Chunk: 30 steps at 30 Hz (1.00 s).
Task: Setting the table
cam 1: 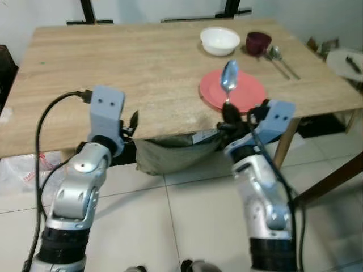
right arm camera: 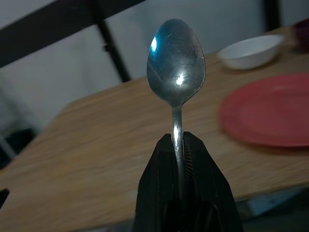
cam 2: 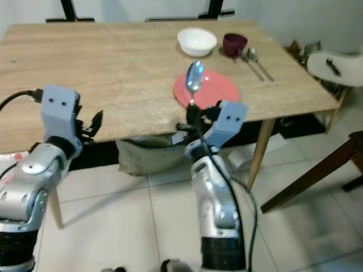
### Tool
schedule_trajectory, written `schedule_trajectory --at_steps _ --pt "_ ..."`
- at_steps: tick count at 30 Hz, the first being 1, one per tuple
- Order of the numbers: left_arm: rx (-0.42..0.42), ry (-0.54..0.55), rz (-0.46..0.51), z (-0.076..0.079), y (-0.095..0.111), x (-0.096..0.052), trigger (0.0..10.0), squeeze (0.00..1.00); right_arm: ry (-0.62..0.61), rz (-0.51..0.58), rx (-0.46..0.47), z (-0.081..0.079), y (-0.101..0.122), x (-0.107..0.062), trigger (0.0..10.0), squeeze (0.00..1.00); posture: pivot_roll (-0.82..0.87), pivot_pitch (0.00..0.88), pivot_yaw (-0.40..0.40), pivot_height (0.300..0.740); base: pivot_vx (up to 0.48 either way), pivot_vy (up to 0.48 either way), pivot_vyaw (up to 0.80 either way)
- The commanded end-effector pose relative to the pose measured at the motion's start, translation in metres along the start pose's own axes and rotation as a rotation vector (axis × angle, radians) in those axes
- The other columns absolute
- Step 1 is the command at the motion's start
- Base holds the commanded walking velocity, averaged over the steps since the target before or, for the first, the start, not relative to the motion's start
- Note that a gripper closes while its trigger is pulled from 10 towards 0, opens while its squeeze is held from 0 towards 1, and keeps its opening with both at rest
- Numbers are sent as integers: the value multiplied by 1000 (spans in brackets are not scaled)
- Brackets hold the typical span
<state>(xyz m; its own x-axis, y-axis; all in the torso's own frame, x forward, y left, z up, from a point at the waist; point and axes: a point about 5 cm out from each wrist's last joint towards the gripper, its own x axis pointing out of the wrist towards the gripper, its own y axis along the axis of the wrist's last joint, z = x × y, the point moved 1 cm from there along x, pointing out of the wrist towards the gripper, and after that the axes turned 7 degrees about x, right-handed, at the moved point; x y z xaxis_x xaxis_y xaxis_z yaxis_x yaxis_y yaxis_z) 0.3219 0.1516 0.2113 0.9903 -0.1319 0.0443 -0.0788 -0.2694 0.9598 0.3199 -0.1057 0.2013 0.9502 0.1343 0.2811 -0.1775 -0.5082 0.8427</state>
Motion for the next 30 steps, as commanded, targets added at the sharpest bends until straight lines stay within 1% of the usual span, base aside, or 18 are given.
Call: schedule_trajectory --at_steps 1,7,20,25,30 --pt "-6 -3 -8 -1 -1 -2 10000 0 -1 7 -8 1 1 -1 10000 0 -49 61 39 740 0 0 0" --pt "7 2 -26 -1 -3 0 10000 0 -1 5 -8 1 1 -1 10000 0 -51 61 41 740 0 0 0" --pt "14 5 -25 -2 -3 1 10000 0 -3 4 -4 0 1 0 10000 0 -52 59 43 740 0 0 0" --pt "15 6 -26 -2 -3 1 10000 0 -5 -8 13 0 -1 -1 10000 0 -52 59 43 740 0 0 -731" --pt "16 1 -24 -2 -2 1 10000 0 -7 -5 11 0 -1 0 10000 0 -52 60 46 740 0 0 -800"
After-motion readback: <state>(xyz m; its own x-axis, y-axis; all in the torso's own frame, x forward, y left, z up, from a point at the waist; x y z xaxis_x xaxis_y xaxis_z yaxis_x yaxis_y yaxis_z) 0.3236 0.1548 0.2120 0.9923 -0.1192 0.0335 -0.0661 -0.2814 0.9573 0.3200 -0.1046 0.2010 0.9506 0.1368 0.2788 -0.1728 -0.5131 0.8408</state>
